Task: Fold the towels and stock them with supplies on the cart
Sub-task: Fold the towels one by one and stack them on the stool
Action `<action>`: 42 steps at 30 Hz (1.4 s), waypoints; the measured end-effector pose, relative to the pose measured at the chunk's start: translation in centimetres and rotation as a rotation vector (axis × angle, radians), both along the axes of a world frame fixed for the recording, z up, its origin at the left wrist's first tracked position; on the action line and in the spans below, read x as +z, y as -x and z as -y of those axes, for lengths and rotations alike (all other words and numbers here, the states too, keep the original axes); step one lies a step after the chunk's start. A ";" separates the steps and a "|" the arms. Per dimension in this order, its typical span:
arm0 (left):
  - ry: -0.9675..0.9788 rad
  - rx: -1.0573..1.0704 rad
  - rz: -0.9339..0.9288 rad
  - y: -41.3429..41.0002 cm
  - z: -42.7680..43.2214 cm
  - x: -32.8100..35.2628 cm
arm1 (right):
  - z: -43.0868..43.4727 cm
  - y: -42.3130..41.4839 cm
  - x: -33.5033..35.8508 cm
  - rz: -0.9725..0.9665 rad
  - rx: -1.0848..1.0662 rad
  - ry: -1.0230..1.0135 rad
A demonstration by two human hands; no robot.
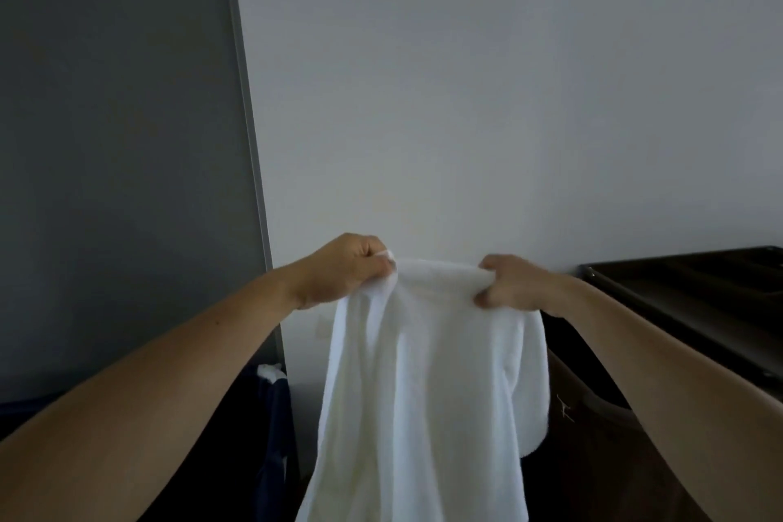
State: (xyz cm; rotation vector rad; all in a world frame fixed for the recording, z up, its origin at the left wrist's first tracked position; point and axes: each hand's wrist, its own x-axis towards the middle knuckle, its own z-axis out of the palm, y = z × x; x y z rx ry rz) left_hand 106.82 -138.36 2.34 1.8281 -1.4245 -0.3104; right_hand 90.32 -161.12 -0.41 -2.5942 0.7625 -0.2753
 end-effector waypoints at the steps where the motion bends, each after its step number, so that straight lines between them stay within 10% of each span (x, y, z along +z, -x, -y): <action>1: -0.034 0.014 0.020 -0.3 -0.1 -0.7 | 0.3 -0.1 0.6 0.108 -0.054 0.072; 5: 0.004 0.109 0.000 -1.5 -0.8 -2.3 | 0.8 -0.1 0.8 0.293 -0.046 0.077; 12: 0.089 0.221 0.071 -2.4 -0.7 -2.1 | 1.4 2.3 0.2 0.243 0.337 -0.743; 18: -0.042 0.258 0.057 -2.8 -0.8 -3.1 | 2.2 2.7 0.6 0.304 0.016 -0.104; 33: -0.098 -0.266 -0.465 4.0 2.2 -2.9 | -4.0 1.7 3.1 0.274 0.396 -0.185; 42: 0.188 0.258 -0.315 -0.9 2.0 -1.8 | 0.0 4.8 0.2 0.142 0.176 -0.328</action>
